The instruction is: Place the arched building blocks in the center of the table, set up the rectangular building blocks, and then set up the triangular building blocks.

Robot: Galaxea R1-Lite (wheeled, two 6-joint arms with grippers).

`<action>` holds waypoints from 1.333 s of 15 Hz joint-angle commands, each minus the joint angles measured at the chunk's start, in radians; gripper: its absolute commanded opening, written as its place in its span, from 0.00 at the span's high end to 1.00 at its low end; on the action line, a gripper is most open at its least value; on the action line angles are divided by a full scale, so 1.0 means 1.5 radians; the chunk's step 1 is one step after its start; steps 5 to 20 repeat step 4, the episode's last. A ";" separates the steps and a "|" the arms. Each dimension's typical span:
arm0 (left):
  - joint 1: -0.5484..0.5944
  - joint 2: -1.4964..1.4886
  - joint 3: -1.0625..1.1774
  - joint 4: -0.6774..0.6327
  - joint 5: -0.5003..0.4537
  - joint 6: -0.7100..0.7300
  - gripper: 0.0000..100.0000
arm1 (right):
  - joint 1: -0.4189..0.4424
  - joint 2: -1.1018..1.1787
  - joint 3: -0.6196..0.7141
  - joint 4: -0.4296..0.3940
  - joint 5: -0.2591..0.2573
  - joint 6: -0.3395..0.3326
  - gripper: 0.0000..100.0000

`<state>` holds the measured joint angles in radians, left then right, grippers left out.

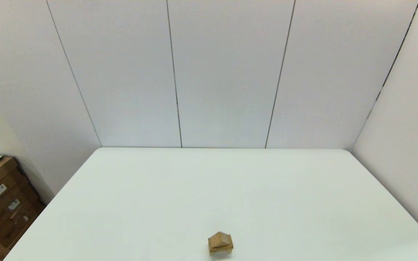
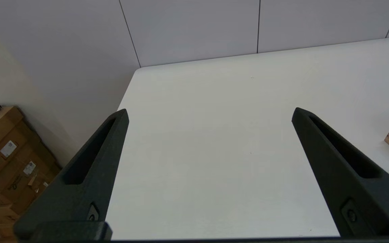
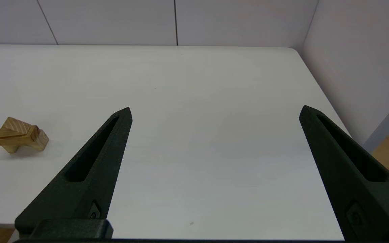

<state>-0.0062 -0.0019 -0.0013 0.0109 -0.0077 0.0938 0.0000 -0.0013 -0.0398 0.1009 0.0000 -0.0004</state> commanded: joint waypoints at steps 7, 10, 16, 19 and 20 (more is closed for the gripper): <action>0.000 0.001 0.000 -0.001 0.001 -0.005 0.00 | 0.000 0.001 0.000 0.000 0.000 0.000 0.00; 0.000 0.001 0.000 -0.001 0.001 -0.005 0.00 | 0.000 0.001 0.000 0.000 0.000 0.000 0.00; 0.000 0.001 0.000 -0.001 0.001 -0.005 0.00 | 0.000 0.001 0.000 0.000 0.000 0.000 0.00; 0.000 0.001 0.000 -0.001 0.001 -0.005 0.00 | 0.000 0.001 0.000 0.000 0.000 0.000 0.00; 0.000 0.001 0.000 -0.001 0.001 -0.005 0.00 | 0.000 0.001 0.000 0.000 0.000 0.000 0.00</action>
